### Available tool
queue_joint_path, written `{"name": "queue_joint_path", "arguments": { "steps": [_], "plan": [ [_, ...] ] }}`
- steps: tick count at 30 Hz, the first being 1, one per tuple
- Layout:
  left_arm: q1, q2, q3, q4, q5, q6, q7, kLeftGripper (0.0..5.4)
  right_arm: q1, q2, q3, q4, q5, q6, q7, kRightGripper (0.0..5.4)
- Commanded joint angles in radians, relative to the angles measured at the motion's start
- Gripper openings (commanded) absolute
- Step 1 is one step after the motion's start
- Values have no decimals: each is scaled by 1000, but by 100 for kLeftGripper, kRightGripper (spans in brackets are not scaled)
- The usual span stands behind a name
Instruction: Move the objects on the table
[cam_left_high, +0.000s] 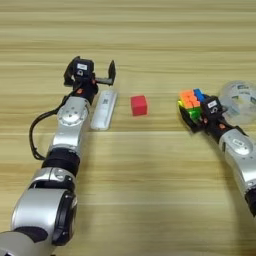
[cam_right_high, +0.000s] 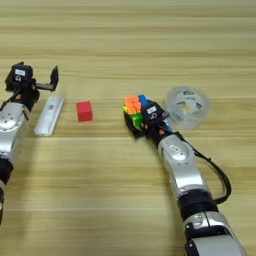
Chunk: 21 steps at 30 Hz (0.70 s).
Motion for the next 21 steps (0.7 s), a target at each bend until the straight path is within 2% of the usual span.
{"name": "queue_joint_path", "arguments": {
  "steps": [1, 10, 16, 21],
  "plan": [
    [-11, 3, -3, 3, 7, -4, 5, 540, -13, 5, -4, 0, 6, -21, 4, 358],
    [-10, 4, -2, 2, 6, -4, 4, 540, -4, 7, 12, -6, -3, -26, 20, 341],
    [-12, 4, -2, 4, 7, -5, 6, 540, -1, 14, 4, -14, 23, -16, 50, 341],
    [-11, 5, -2, 3, 7, -5, 5, 540, 25, 7, 8, -82, 51, -2, 97, 341]
  ]
}}
